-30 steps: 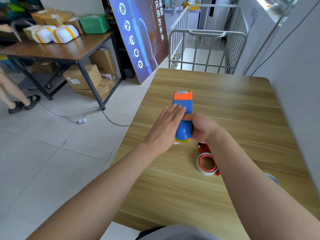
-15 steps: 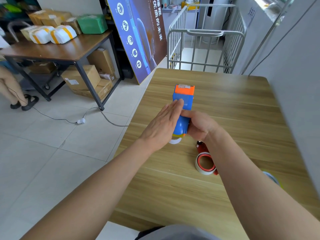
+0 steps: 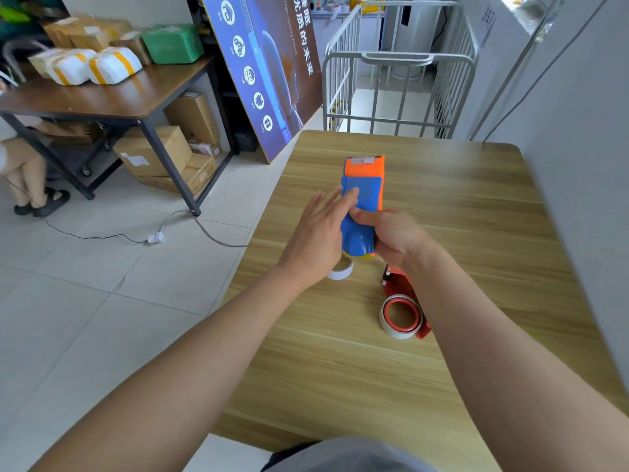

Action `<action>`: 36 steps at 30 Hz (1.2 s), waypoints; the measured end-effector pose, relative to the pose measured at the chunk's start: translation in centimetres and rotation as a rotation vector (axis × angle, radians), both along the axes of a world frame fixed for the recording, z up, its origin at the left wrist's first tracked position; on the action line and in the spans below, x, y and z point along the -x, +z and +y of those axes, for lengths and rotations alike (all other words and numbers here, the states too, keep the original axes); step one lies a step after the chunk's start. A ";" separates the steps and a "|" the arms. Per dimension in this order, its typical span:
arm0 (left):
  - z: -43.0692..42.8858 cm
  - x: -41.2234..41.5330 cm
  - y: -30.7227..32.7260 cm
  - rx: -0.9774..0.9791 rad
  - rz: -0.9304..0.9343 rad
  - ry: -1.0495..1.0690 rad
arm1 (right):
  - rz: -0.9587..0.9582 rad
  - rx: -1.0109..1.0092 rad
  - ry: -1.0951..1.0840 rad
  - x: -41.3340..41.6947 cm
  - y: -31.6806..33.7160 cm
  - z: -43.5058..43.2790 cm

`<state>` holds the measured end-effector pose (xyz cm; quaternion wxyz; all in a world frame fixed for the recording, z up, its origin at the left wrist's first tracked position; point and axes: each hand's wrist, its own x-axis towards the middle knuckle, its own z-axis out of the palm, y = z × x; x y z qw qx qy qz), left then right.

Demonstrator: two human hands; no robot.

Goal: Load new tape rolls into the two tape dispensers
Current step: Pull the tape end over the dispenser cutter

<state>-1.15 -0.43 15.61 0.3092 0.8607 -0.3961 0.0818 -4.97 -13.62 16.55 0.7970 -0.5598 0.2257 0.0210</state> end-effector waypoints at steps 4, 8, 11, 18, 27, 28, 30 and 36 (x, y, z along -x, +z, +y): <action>-0.3 0.6 0.1 0.190 0.230 -0.028 | 0.018 0.090 -0.034 0.2 -0.2 -0.9; -1.1 0.9 0.1 0.281 0.431 -0.003 | 0.039 0.255 -0.048 0.5 -0.4 -1.7; -1.6 0.9 0.3 0.328 0.513 0.012 | 0.064 0.419 -0.049 0.6 -0.5 -2.1; -1.5 0.3 0.4 0.387 0.518 0.069 | 0.149 0.805 -0.054 0.8 -1.4 -3.1; -2.8 0.9 0.1 0.485 0.592 0.104 | 0.215 1.011 -0.089 2.1 -2.7 -4.7; -3.0 1.0 0.0 0.497 0.601 0.102 | 0.222 1.028 -0.094 2.3 -2.7 -4.9; -3.4 1.4 -0.1 0.523 0.625 0.097 | 0.239 1.056 -0.100 2.7 -2.9 -5.1; -3.9 2.3 -1.3 0.593 0.641 0.156 | 0.304 1.135 -0.027 4.1 -4.0 -5.1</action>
